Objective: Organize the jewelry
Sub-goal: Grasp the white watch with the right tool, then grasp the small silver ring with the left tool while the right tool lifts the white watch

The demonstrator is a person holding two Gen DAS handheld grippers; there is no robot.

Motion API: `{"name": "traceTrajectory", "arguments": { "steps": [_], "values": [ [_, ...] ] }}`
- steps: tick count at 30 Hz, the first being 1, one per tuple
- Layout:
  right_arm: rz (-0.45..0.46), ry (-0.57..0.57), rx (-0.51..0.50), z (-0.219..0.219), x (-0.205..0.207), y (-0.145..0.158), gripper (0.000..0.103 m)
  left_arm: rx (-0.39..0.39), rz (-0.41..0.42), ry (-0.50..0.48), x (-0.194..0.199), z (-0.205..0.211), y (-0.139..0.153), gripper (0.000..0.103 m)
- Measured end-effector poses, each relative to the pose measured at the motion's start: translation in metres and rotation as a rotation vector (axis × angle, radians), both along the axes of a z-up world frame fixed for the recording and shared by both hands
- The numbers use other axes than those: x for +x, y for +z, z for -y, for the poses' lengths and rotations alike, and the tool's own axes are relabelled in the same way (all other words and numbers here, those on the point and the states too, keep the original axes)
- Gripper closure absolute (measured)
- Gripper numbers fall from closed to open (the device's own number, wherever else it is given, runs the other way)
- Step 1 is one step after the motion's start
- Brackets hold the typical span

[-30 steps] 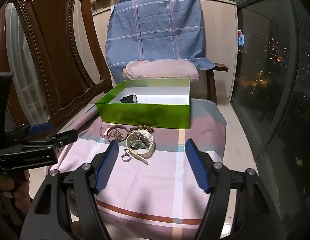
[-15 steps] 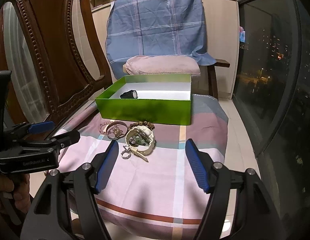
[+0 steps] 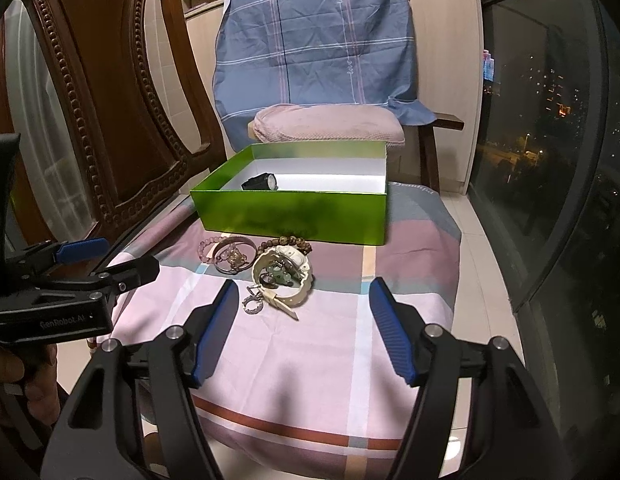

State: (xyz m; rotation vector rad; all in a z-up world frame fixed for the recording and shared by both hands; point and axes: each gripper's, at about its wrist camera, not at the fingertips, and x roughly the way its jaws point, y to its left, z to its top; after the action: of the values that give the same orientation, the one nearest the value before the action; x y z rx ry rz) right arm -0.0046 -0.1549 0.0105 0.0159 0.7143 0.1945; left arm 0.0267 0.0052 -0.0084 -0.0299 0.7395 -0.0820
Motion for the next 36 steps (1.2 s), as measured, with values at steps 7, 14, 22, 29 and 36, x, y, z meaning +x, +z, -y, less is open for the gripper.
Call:
{"name": "traceTrajectory", "arguments": {
  "steps": [7,14,22,29,36],
  "values": [
    [-0.014,0.035,-0.02,-0.002,0.013,-0.006,0.04,-0.006,-0.009,0.003,0.003,-0.004,-0.001,0.015],
    [-0.149,0.136,-0.058,-0.009,0.068,-0.036,0.043,-0.017,-0.013,0.008,0.006,-0.009,-0.001,0.015],
    [-0.218,0.213,-0.096,-0.026,0.119,-0.066,0.057,-0.028,-0.025,0.019,0.01,-0.018,-0.004,0.015],
    [-0.307,0.242,-0.06,-0.033,0.142,-0.087,0.074,-0.031,-0.036,0.026,0.017,-0.024,-0.007,0.015],
    [-0.284,0.231,0.018,-0.027,0.139,-0.066,0.085,-0.023,-0.053,0.021,0.021,-0.025,-0.013,0.015]
  ]
}}
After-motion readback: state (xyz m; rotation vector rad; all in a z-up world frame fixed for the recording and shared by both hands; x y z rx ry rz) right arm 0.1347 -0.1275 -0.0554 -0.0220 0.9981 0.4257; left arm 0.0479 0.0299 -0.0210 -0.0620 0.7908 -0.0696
